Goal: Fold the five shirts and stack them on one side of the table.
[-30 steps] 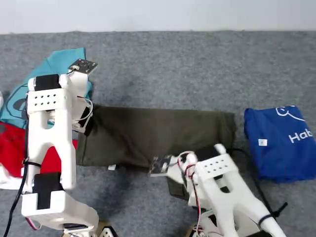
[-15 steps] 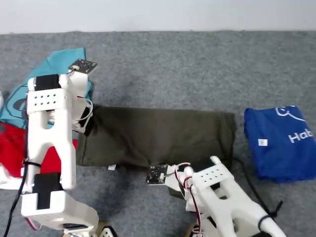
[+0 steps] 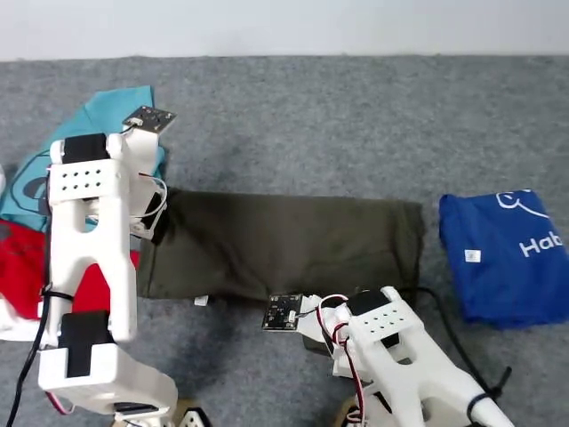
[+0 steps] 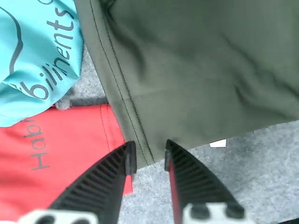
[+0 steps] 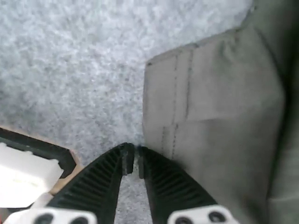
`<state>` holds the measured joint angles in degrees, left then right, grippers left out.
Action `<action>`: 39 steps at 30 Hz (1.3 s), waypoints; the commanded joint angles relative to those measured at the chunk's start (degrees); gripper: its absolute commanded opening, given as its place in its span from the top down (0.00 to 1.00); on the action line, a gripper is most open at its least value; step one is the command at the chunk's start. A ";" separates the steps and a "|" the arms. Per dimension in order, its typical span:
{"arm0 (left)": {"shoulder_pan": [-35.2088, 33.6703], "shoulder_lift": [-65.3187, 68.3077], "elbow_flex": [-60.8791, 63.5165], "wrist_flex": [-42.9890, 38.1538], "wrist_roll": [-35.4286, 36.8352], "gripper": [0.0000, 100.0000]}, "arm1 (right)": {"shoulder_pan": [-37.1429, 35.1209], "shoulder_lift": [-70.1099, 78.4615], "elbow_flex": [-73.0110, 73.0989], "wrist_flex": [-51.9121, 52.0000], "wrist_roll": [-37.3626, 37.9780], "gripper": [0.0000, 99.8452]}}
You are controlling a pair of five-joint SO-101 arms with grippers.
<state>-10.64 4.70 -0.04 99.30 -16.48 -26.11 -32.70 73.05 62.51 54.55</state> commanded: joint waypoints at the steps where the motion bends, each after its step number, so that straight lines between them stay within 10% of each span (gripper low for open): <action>1: 0.26 -2.64 0.04 1.23 -0.18 0.89 | -0.84 -0.84 -2.20 0.92 0.26 0.99; 13: 0.26 -2.64 0.04 1.23 -0.18 0.89 | -0.48 -0.84 -12.48 13.93 -0.18 0.84; 39: 0.26 -2.64 0.04 1.23 -0.18 0.89 | -0.48 -0.84 -1.49 -2.59 -4.04 1.00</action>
<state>-10.64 4.70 -0.04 99.30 -16.48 -26.02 -33.85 71.47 61.54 51.21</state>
